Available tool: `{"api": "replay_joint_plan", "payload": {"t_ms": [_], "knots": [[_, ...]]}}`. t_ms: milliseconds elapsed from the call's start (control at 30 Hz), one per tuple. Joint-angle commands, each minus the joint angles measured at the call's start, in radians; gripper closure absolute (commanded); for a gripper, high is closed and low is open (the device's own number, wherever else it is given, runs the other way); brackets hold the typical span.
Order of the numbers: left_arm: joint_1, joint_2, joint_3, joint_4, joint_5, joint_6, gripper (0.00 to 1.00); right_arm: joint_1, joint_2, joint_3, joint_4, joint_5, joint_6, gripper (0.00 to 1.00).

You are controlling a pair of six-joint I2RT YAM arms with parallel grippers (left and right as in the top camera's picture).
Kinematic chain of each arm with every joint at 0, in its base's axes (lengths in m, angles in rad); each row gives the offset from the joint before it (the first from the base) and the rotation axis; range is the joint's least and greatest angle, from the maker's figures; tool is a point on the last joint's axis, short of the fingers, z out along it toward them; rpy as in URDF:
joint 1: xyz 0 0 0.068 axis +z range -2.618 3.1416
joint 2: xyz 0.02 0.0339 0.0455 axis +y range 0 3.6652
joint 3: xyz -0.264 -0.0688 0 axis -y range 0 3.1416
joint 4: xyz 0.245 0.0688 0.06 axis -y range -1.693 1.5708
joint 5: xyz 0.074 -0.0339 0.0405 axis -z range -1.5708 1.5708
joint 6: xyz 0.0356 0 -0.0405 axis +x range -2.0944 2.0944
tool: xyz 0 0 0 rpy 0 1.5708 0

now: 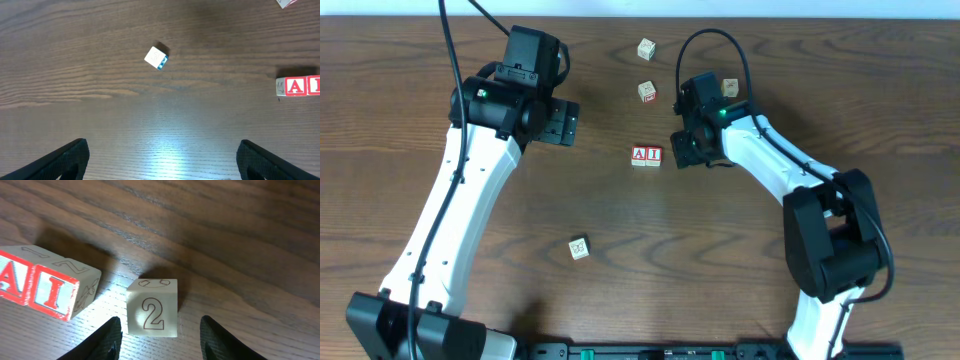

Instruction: Spell out Ai2

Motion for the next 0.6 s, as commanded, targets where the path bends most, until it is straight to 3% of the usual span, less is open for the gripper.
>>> {"api": "replay_joint_plan", "payload": {"t_ms": [0,100,567], "knots": [[-0.002,0.003,-0.002,-0.003,-0.018,0.007,0.05,0.009,0.032,0.020,0.004,-0.007,-0.008,0.53],[-0.002,0.003,-0.002,-0.003,-0.018,0.007,0.05,0.009,0.032,0.020,0.010,-0.007,-0.007,0.70],[-0.002,0.003,-0.002,-0.003,-0.018,0.007,0.05,-0.053,0.032,0.020,0.064,-0.139,0.054,0.69]]}}
